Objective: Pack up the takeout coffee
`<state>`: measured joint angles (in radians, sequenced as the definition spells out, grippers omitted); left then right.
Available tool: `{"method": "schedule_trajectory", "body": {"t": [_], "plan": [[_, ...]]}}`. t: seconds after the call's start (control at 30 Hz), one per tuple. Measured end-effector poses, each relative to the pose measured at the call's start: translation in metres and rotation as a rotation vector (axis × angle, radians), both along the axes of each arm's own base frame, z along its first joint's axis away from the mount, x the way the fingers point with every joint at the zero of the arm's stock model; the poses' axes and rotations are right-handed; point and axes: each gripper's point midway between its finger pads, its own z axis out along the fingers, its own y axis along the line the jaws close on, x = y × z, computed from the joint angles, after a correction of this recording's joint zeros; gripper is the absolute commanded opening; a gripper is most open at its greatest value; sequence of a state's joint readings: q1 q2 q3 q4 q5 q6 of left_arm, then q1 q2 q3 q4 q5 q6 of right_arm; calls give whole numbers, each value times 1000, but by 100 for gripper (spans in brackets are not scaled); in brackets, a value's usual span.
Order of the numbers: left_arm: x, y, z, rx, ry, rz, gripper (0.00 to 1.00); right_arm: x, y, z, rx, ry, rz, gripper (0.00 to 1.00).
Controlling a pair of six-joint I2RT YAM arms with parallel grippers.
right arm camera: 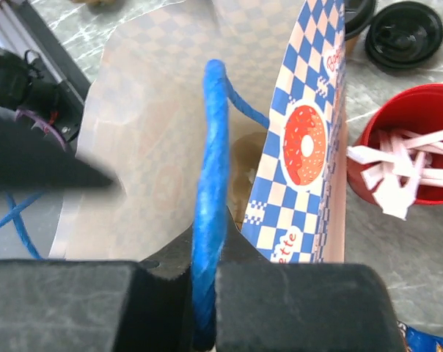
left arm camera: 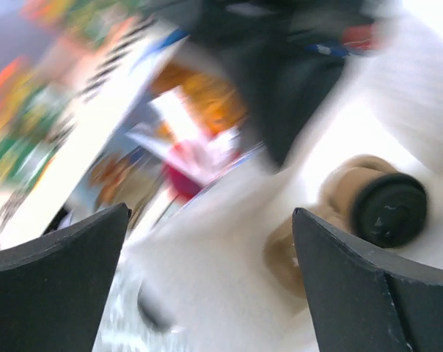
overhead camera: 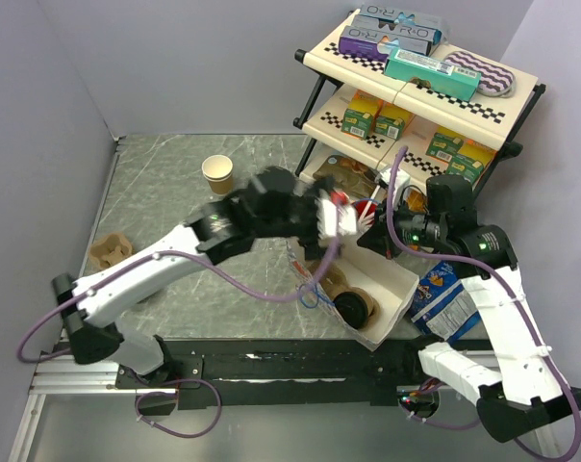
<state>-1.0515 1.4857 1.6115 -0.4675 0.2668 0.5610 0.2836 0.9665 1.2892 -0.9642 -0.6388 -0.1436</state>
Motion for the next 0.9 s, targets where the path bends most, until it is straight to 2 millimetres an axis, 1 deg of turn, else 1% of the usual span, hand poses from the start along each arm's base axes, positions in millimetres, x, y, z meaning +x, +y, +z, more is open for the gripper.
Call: {"method": "schedule_trajectory", "body": {"t": [0.03,0.07,0.1,0.13,0.2,0.23,0.3,0.33,0.4,0.43,0.5,0.53,0.6,0.67,0.77,0.9], "plan": [[8,9,5,-19,5,45,99,1,-1,0,-4,0,-6,9],[21,24,12,-46,15,109,99,3,-2,-1,-11,1,-11,15],[37,41,17,-71,27,184,99,4,-3,-1,-17,3,-16,18],[54,59,21,-91,40,261,99,3,-4,-2,-24,9,-18,25],[89,90,25,-120,69,400,99,5,-6,-3,-42,11,-24,29],[105,103,22,-121,91,460,99,5,-7,-4,-51,12,-26,32],[130,117,12,-110,141,535,99,6,-9,-6,-68,19,-27,34],[141,119,3,-99,172,560,99,6,-10,-8,-76,23,-24,35],[161,120,-21,-59,241,597,99,8,-12,-9,-94,28,-24,35],[171,119,-37,-34,282,610,99,8,-12,-10,-101,29,-24,35],[183,117,-65,13,345,628,99,9,-13,-10,-111,35,-23,35],[189,116,-83,42,385,636,99,9,-14,-10,-116,36,-23,35],[199,112,-113,92,449,644,99,9,-15,-9,-122,36,-20,34],[205,106,-137,133,500,639,99,8,-16,-9,-128,35,-17,34],[215,95,-155,163,547,632,99,7,-16,-9,-135,37,-12,33],[226,85,-167,174,585,632,99,7,-16,-12,-142,52,-6,33]]}}
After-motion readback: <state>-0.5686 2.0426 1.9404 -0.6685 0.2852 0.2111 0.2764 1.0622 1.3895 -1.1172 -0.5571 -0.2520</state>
